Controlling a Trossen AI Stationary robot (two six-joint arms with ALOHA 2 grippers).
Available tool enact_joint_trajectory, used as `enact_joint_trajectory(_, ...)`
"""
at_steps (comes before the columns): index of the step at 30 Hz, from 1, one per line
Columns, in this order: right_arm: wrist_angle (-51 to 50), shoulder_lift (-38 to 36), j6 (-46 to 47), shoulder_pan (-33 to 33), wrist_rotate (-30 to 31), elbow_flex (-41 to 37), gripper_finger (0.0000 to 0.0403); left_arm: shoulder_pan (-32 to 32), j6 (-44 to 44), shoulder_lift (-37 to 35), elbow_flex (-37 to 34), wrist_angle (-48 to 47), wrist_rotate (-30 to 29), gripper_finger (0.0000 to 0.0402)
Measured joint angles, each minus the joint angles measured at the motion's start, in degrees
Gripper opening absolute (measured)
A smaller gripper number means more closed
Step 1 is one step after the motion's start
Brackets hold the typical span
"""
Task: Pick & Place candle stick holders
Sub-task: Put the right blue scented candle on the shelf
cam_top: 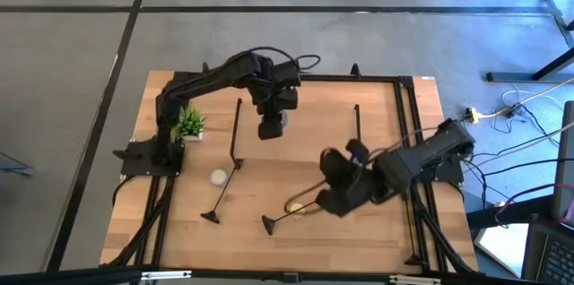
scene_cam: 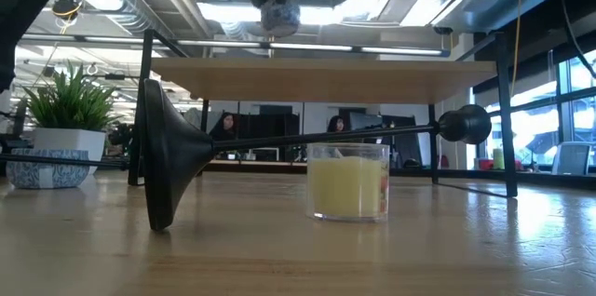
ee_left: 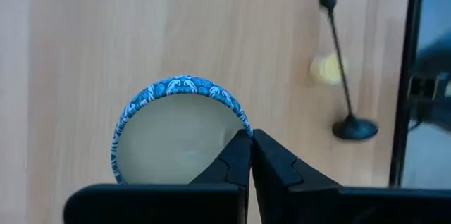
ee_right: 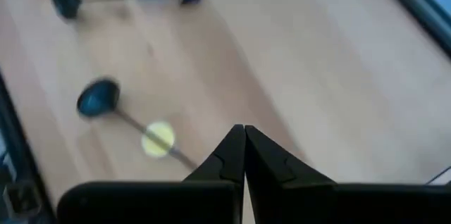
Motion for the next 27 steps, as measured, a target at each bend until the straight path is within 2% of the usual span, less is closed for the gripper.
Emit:
enact_joint_trajectory(6,1.98,-0.43,-8.68,-5.40,-0.61,-0.01,0.0010,0.00,3.23,-4.94,-12.52,-0.11,-0.33,0.0002)
enact_joint_trajectory(10,9.76,-0.44,-18.01,-7.65,-3.33,-1.75,0.0010,0.87,4.69,-9.10,-20.25,0.85,-1.01,0.0002)
enact_joint_trajectory(14,19.07,-0.48,-26.21,-9.76,-6.81,-4.48,0.0010,2.28,4.23,-12.87,-25.14,2.88,-1.07,0.0002)
enact_joint_trajectory(19,34.44,-1.14,-32.88,-10.96,-8.54,-10.21,0.0010,3.26,4.13,-14.88,-26.32,3.95,-0.98,0.0002)
enact_joint_trajectory(22,43.11,-3.07,-33.21,-11.66,-8.55,-14.79,0.0010,3.43,4.15,-15.21,-26.29,4.76,-0.47,0.0002)
enact_joint_trajectory(27,50.51,-9.71,-30.70,-12.83,-8.46,-25.38,0.0010,3.39,5.12,-15.21,-26.30,4.51,-0.17,0.0002)
